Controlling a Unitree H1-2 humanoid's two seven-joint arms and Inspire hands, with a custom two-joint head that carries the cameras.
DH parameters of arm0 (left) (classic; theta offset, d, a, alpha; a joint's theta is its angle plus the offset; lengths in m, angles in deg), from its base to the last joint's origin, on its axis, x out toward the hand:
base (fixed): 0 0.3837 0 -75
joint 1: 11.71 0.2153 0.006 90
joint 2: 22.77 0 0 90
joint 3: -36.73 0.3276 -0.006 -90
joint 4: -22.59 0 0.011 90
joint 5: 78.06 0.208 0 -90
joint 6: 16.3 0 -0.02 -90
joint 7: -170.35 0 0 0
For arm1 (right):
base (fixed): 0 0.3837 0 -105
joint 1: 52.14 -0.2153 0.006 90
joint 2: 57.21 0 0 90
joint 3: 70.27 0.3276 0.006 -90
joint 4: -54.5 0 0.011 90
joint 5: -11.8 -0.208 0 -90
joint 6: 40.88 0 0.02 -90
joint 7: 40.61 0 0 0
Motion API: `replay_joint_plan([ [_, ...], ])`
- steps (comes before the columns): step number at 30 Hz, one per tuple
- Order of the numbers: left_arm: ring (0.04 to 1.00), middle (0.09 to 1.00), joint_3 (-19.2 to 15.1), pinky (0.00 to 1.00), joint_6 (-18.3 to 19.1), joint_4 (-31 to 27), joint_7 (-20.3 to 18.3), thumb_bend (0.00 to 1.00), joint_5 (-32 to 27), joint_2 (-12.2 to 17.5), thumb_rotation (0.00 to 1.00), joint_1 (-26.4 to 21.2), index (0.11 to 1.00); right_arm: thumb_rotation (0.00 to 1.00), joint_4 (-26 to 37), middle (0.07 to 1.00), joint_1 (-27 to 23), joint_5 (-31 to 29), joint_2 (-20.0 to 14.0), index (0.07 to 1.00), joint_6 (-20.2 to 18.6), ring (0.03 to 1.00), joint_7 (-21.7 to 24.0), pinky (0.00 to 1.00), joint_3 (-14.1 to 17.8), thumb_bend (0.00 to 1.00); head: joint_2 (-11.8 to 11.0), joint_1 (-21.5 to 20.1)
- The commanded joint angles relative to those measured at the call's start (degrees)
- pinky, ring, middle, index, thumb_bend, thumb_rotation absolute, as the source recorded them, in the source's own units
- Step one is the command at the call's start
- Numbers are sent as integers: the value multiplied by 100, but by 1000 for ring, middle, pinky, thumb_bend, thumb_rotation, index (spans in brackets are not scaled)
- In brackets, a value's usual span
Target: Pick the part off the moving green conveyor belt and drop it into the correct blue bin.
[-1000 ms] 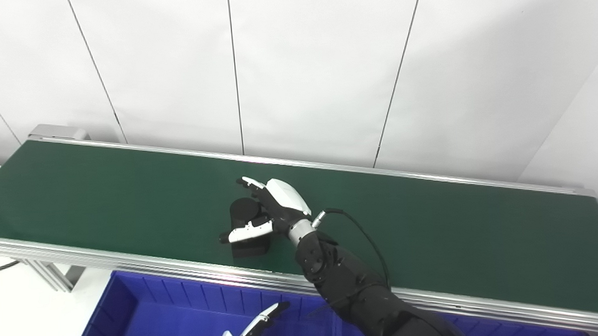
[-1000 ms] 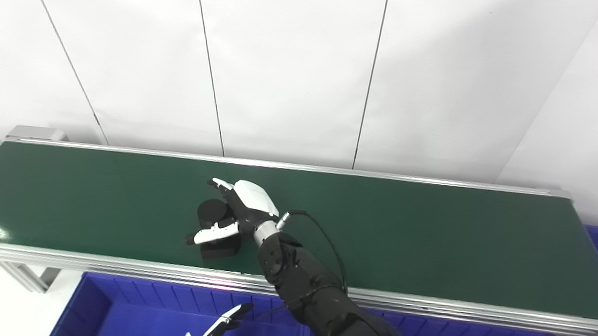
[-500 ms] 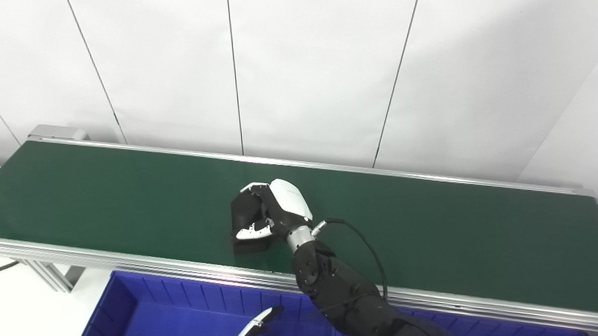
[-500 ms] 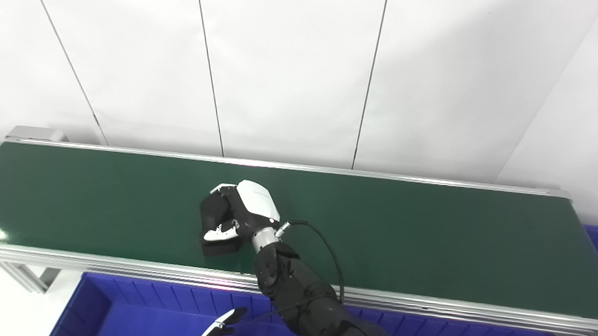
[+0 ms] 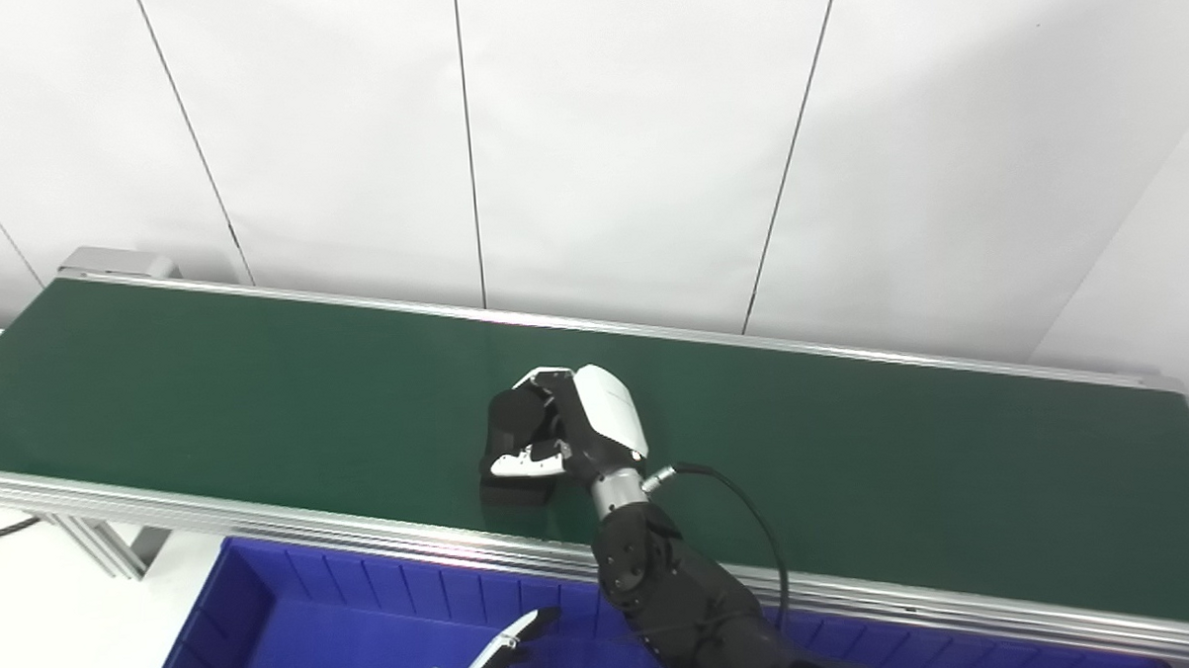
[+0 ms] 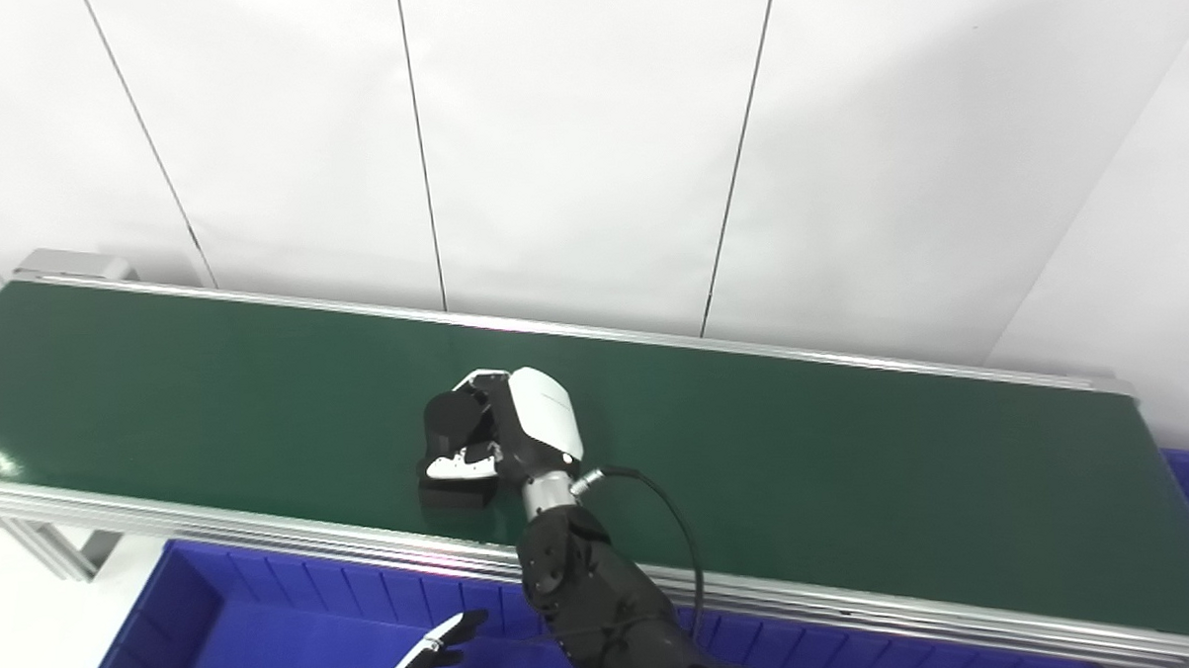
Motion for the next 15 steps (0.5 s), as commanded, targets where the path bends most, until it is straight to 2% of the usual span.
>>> replay_joint_plan([
  [1, 877, 907, -63, 810, -202, -168, -3, 948, -12, 80, 549, -39, 881, 0, 400, 528, -9, -63, -44, 482, 374, 486, -206, 349, 89, 494, 28, -46],
  [6, 883, 907, -82, 832, -202, -182, -25, 942, 7, 112, 560, -65, 883, 0, 1632, 533, 691, -207, -286, 482, 360, 491, 7, 349, 326, 493, 129, -269],
  [11, 887, 910, -133, 845, -202, -227, -145, 945, -39, 97, 578, -71, 895, 0, 3742, 546, 1823, -265, -607, 482, 36, 476, 390, 337, 525, 491, 289, -660],
  [15, 892, 908, -136, 861, -202, -248, -153, 927, -28, 89, 576, -91, 899, 0, 4975, 582, 2532, -224, -773, 466, -237, 473, 709, 329, 642, 485, 416, -848],
])
